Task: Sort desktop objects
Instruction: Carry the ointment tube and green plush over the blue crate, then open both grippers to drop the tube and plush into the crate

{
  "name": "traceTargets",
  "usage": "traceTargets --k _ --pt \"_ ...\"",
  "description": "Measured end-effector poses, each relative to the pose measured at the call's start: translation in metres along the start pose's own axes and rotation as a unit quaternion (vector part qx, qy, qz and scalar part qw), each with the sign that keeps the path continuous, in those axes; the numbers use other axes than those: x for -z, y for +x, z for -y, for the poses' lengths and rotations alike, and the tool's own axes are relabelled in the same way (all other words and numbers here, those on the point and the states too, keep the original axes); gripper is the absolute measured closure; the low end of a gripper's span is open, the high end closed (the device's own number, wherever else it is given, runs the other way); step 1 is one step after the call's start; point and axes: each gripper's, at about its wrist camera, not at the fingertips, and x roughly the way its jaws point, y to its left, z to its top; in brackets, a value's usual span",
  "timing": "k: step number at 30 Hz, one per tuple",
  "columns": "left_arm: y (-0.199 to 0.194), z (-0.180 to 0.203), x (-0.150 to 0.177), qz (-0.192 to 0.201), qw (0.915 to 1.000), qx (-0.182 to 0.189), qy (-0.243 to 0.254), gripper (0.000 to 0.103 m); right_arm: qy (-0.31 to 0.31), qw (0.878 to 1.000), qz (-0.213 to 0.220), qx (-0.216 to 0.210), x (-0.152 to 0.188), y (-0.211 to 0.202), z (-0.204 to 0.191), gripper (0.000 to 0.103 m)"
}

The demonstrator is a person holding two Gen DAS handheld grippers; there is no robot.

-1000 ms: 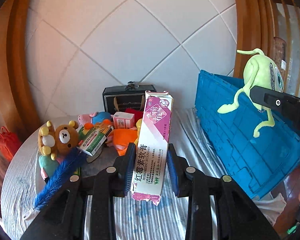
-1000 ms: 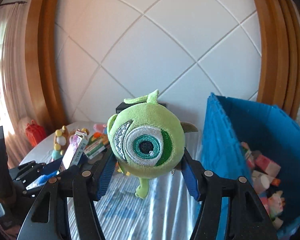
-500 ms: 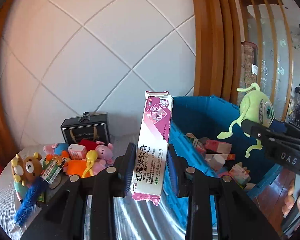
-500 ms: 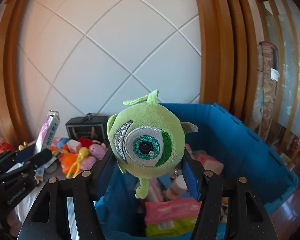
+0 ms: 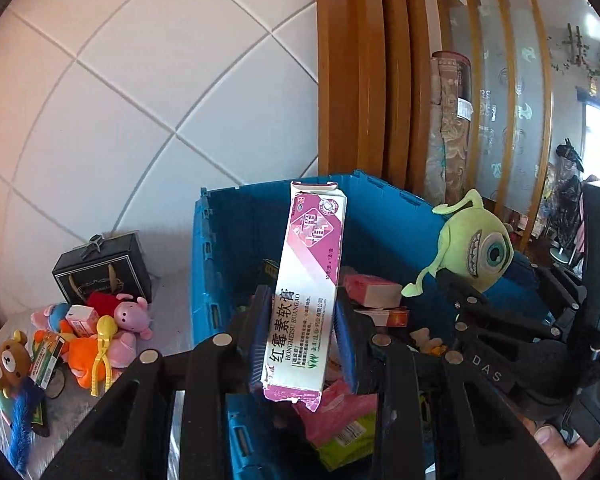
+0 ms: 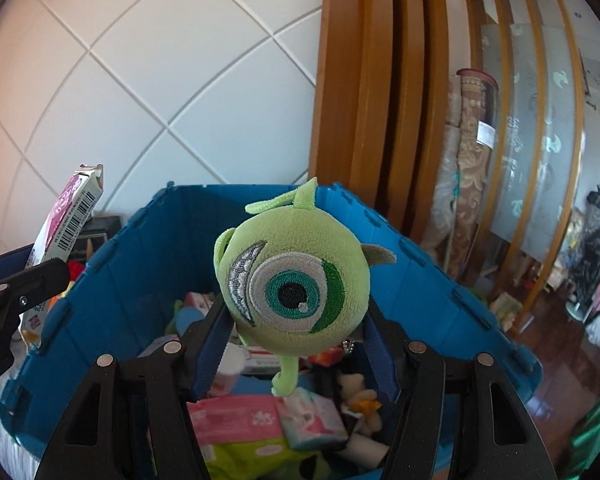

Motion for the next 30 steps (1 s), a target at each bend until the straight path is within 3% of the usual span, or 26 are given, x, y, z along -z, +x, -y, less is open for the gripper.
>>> traceTargets --k 8,17,26,28,30 --pt "0.034 0.025 0.002 -0.029 0.9993 0.002 0.021 0.073 0.01 0.999 -0.025 0.024 0.005 0.031 0.021 0.041" --pt "0.075 0.029 0.002 -0.151 0.9885 0.008 0.007 0.073 -0.012 0.994 -0.102 0.048 0.005 0.06 0.035 0.041" --pt "0.082 0.034 0.004 -0.188 0.9818 0.017 0.019 0.072 -0.025 0.989 -0.139 0.052 0.015 0.075 0.033 0.038" --pt "0.082 0.035 0.004 -0.189 0.9816 0.017 0.021 0.069 -0.024 0.989 -0.134 0.056 0.015 0.074 0.032 0.038" --pt "0.081 0.035 0.004 -0.187 0.9821 0.018 0.02 0.057 -0.021 0.989 -0.132 0.057 0.014 0.074 0.033 0.037"
